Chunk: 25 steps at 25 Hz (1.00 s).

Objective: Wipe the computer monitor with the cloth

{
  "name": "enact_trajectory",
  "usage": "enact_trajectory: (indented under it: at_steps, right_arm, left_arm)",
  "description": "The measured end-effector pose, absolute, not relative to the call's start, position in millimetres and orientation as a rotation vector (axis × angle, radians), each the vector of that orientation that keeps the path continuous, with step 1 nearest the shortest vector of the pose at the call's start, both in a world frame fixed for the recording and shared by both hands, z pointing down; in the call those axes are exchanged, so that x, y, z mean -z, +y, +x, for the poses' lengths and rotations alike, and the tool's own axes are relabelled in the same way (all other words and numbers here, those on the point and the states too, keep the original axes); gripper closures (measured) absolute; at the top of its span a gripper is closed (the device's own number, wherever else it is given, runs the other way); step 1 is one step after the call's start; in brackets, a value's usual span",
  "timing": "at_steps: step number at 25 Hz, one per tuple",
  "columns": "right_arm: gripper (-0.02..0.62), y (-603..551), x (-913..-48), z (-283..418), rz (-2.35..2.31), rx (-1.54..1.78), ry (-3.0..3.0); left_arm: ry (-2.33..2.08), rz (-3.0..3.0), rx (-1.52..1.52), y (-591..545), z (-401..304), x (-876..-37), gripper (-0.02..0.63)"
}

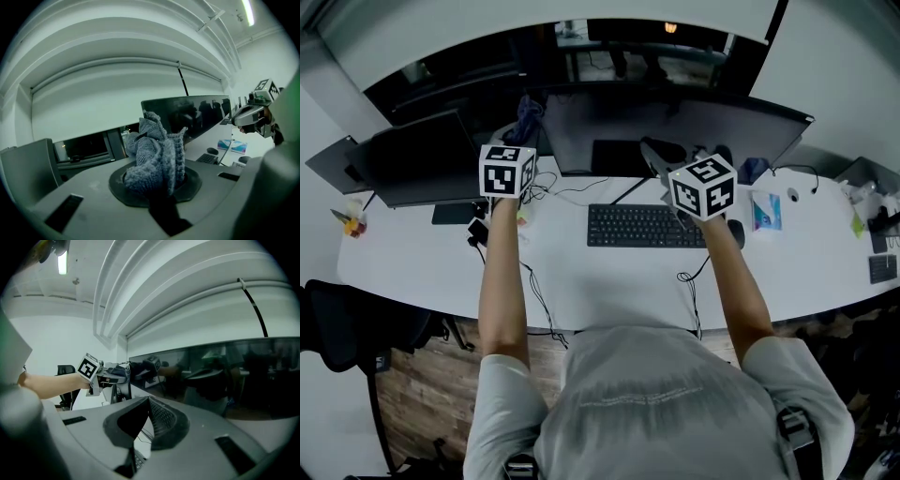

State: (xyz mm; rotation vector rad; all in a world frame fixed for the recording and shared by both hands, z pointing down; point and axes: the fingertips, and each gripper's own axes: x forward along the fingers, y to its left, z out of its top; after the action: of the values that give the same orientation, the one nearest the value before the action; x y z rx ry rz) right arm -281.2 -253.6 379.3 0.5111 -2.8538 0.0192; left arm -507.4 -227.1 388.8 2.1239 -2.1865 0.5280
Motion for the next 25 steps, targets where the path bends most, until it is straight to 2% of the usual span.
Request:
enact_trajectory:
  at_steps: [10, 25]
  right_arm:
    - [0.594, -257.1, -403.3, -282.7, 0.475, -0.063, -2.821]
    - [0.594, -267.0, -454.7, -271.9, 0.522, -0.096, -2.729]
  left_arm:
    - [-2.126, 2.088, -0.430, -232.4, -497.3, -438.8, 0.555]
    - [-1.929, 1.988, -0.648, -237.0, -482.6, -562.1, 0.555]
